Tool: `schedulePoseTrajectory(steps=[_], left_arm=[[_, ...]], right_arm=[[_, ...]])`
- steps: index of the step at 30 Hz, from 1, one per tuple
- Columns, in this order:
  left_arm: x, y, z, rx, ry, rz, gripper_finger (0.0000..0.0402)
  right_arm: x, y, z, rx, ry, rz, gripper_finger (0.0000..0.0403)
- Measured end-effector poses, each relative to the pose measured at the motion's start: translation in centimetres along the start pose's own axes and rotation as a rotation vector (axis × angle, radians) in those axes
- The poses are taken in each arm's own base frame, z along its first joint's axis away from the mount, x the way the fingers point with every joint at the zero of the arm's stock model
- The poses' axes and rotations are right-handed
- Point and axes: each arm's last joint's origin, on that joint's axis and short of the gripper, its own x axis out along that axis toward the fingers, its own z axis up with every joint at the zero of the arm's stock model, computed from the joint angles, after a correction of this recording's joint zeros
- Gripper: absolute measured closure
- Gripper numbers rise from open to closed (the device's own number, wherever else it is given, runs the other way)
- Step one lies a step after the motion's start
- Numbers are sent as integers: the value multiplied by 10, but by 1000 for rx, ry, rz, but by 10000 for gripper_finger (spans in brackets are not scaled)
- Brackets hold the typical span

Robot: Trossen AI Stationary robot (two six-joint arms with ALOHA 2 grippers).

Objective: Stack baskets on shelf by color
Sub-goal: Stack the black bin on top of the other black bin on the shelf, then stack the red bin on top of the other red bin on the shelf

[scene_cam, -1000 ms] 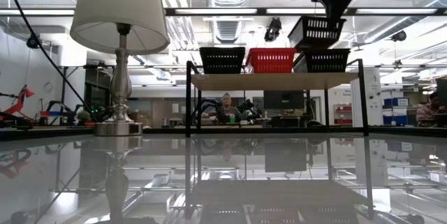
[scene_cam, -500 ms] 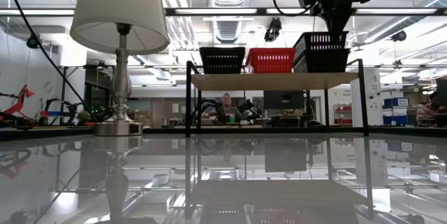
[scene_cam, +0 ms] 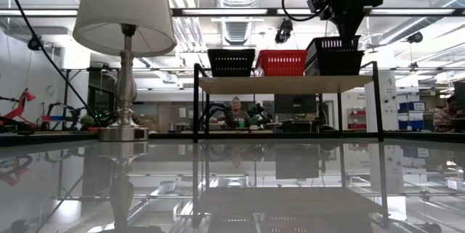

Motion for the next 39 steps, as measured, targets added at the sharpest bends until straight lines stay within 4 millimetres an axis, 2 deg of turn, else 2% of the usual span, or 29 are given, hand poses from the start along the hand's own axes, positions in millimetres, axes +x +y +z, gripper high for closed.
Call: schedulePoseTrajectory(steps=[15, 20, 25, 32, 39], left_arm=[[0, 0, 0, 1, 1, 0, 265], [0, 0, 0, -1, -1, 0, 265], [0, 0, 1, -10, -14, 5, 265], [1, 0, 2, -76, -20, 6, 265], [2, -1, 1, -219, -19, 2, 265]], right_arm=[[-1, -1, 1, 30, -8, -5, 325], [-14, -3, -1, 110, -37, -8, 322], [-34, 1, -7, 222, -155, 69, 331], [-46, 15, -16, 212, -219, 78, 337], [-46, 56, -15, 218, -464, 93, 387]])
